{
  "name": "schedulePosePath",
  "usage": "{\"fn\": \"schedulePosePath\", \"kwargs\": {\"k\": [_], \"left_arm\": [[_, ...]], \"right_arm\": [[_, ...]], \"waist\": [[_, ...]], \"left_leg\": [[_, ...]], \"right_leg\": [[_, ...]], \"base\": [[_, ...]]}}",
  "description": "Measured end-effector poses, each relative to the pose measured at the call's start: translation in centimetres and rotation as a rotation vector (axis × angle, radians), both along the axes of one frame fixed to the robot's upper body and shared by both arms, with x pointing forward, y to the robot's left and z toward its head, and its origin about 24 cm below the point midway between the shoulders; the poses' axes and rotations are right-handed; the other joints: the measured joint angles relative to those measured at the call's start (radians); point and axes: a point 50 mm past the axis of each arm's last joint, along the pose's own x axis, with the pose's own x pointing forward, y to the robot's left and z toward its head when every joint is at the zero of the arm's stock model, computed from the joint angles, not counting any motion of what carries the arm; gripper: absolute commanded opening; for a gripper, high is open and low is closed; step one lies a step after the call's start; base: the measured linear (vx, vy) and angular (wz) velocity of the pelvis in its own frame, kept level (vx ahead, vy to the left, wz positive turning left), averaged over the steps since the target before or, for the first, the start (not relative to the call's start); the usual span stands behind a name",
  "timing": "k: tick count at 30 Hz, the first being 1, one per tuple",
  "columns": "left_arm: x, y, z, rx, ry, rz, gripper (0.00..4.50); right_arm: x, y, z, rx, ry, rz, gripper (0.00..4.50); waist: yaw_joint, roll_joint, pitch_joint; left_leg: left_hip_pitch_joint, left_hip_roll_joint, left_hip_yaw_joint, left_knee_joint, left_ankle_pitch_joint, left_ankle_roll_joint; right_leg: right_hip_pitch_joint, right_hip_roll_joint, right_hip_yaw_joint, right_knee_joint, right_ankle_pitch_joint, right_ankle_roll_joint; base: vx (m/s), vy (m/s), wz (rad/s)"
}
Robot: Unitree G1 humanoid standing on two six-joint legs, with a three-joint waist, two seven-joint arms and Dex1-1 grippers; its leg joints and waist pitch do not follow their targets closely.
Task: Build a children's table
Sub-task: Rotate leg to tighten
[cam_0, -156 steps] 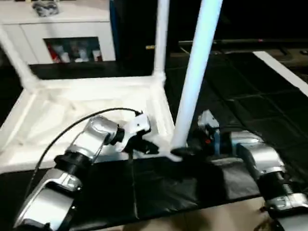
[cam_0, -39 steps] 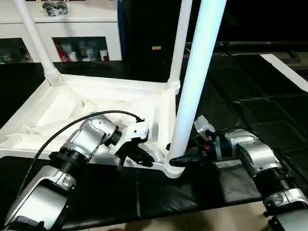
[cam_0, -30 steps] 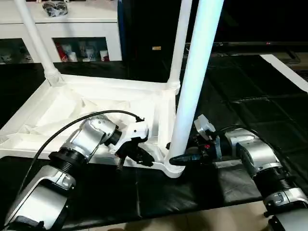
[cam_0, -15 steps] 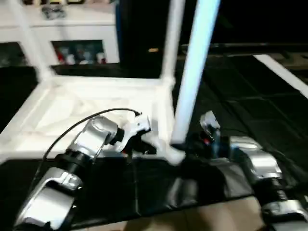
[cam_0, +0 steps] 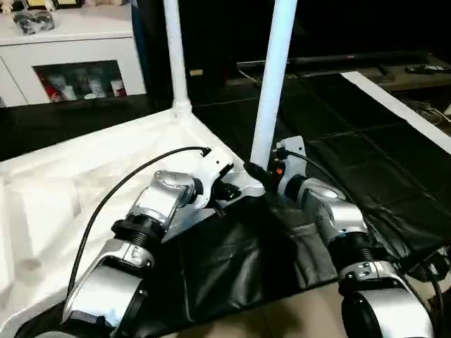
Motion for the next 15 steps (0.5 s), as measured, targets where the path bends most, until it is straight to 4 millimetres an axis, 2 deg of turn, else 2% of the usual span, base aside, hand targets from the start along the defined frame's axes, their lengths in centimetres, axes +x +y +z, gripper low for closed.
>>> {"fn": "schedulePosePath", "kwargs": {"k": [1,5,6,11,15], "left_arm": [[0.0,0.0,0.0,-0.001,0.000,-0.005,0.00],[-0.2,-0.2,0.0,0.006,-0.023,-0.063,0.00],[-0.4,-0.1,0.1,0.022,-0.041,-0.103,0.00],[-1.3,1.4,0.1,0.060,-0.076,-0.280,0.00],[-1.6,2.4,0.5,0.087,-0.077,-0.375,0.00]], "right_arm": [[0.0,0.0,0.0,-0.001,-0.001,0.000,3.23],[-0.4,-0.3,-0.1,0.002,-0.019,0.031,3.46],[-0.7,-0.8,-0.2,-0.003,-0.031,0.066,3.69],[-3.2,-3.1,-0.9,-0.009,-0.032,0.308,4.09],[-4.3,-4.2,-1.0,-0.015,-0.013,0.447,4.42]], "waist": [[0.005,0.000,0.000],[0.014,0.000,0.000],[0.018,0.000,0.000],[0.039,0.002,0.001],[0.042,0.004,0.002]], "left_leg": [[0.000,0.000,0.000,-0.001,0.000,0.001],[0.000,0.001,0.001,-0.001,-0.001,0.004],[0.000,0.001,0.001,-0.001,-0.001,0.004],[0.001,0.001,0.002,0.000,-0.005,0.000],[0.001,0.002,0.003,0.001,-0.005,0.000]], "right_leg": [[0.000,0.000,0.000,0.000,-0.001,-0.001],[0.000,0.000,0.000,0.000,-0.004,-0.001],[0.000,0.000,0.000,0.000,-0.004,-0.001],[0.001,0.000,0.001,0.001,-0.004,-0.001],[0.001,0.000,0.002,0.001,-0.003,-0.002]], "base": [[0.000,0.000,0.00],[0.000,0.000,0.00],[0.000,0.000,0.00],[0.000,0.000,0.00],[0.000,0.000,0.00]]}}
